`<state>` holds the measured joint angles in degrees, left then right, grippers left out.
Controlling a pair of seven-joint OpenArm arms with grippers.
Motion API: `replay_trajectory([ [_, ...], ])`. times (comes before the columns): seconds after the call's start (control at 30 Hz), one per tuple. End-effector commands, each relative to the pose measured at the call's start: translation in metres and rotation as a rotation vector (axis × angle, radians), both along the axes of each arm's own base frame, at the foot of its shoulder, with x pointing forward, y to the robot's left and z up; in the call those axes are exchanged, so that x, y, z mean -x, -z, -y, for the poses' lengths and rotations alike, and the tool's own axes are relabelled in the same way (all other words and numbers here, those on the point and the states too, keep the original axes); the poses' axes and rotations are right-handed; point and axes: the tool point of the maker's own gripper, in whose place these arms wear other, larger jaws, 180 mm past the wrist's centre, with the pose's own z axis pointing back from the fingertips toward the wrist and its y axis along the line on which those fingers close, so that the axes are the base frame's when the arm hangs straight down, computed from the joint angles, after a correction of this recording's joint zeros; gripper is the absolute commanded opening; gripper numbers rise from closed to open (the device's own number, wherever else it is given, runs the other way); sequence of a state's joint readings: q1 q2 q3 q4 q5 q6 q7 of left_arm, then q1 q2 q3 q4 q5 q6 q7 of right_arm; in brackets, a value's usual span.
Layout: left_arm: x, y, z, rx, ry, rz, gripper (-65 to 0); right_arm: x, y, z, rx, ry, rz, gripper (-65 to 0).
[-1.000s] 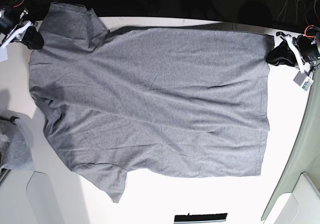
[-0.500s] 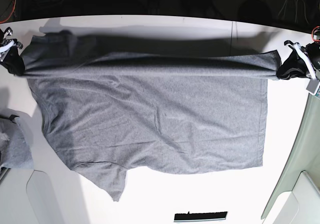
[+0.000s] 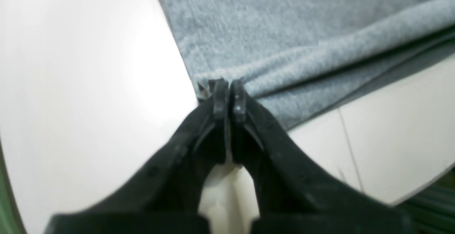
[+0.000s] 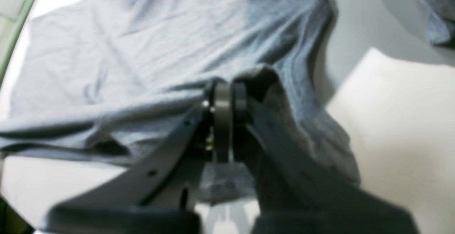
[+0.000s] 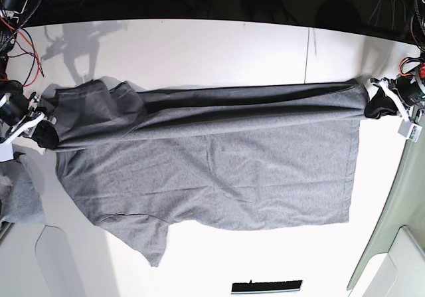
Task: Layout the t-shirt on the table in an organized manner, then fold the t-shirt properly
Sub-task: 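Grasp the shoulder edge with both grippers and fold it over the body, then regrasp the folded edge with both grippers and lay it down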
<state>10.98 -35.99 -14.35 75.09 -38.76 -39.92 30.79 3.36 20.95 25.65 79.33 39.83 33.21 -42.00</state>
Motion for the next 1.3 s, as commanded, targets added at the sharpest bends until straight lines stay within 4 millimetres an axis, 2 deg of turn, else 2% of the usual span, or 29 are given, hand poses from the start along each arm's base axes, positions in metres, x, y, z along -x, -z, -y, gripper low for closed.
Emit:
replay_trajectory([
  [0.0,-0.011,-0.01,-0.007,-0.02,0.005,0.04,-65.0,-0.019,-0.018,0.002,0.008,0.0,0.068,-65.0],
  [0.1,-0.016,0.001,-0.005,-0.019,0.007,0.036,-65.0,-0.03,-0.007,-0.01,0.016,-0.034,0.032,-65.0],
  [0.17,-0.02,0.004,-0.007,-0.01,-0.007,0.044,-59.6,-0.03,0.0,-0.017,0.023,-0.049,0.015,-63.1],
  [0.27,-0.026,0.002,-0.008,0.0,-0.02,0.053,-46.4,-0.03,0.001,-0.016,0.024,-0.042,0.009,-39.3],
  [0.3,-0.025,0.003,-0.008,0.002,-0.021,0.046,-42.4,-0.03,0.0,-0.015,0.024,-0.039,0.007,-34.4],
  [0.33,-0.023,0.004,-0.008,0.012,-0.023,0.018,-39.8,-0.029,0.0,-0.013,0.025,-0.033,0.002,-32.4],
  [0.47,-0.003,0.01,-0.002,0.096,-0.027,-0.141,-39.1,-0.022,-0.007,0.01,0.021,0.027,-0.02,-32.5],
  [0.57,0.002,0.002,-0.005,0.176,-0.066,-0.132,-39.1,-0.014,-0.017,0.042,0.012,0.125,0.011,-32.5],
  [0.67,0.006,-0.004,-0.016,0.206,-0.118,-0.108,-38.7,-0.001,-0.018,0.073,0.031,0.211,0.012,-32.4],
  [0.77,0.015,-0.008,-0.028,0.227,-0.17,-0.091,-31.0,0.017,-0.009,0.092,0.07,0.259,-0.004,-31.7],
  [0.8,0.017,-0.008,-0.03,0.234,-0.186,-0.087,-28.3,0.021,-0.006,0.095,0.074,0.266,-0.009,-29.2],
  [0.87,0.02,-0.006,-0.032,0.247,-0.209,-0.08,-25.8,0.026,0.002,0.098,0.067,0.275,-0.021,-23.4],
  [0.93,0.021,-0.002,-0.029,0.253,-0.218,-0.08,-25.9,0.029,0.01,0.098,0.052,0.282,-0.041,-21.0],
  [1.13,0.018,0.011,-0.012,0.268,-0.236,-0.041,-25.9,0.035,0.04,0.093,-0.011,0.312,-0.079,-21.0],
  [1.27,0.01,0.014,-0.004,0.27,-0.238,-0.008,-25.9,0.033,0.051,0.067,-0.077,0.286,-0.095,-21.0],
])
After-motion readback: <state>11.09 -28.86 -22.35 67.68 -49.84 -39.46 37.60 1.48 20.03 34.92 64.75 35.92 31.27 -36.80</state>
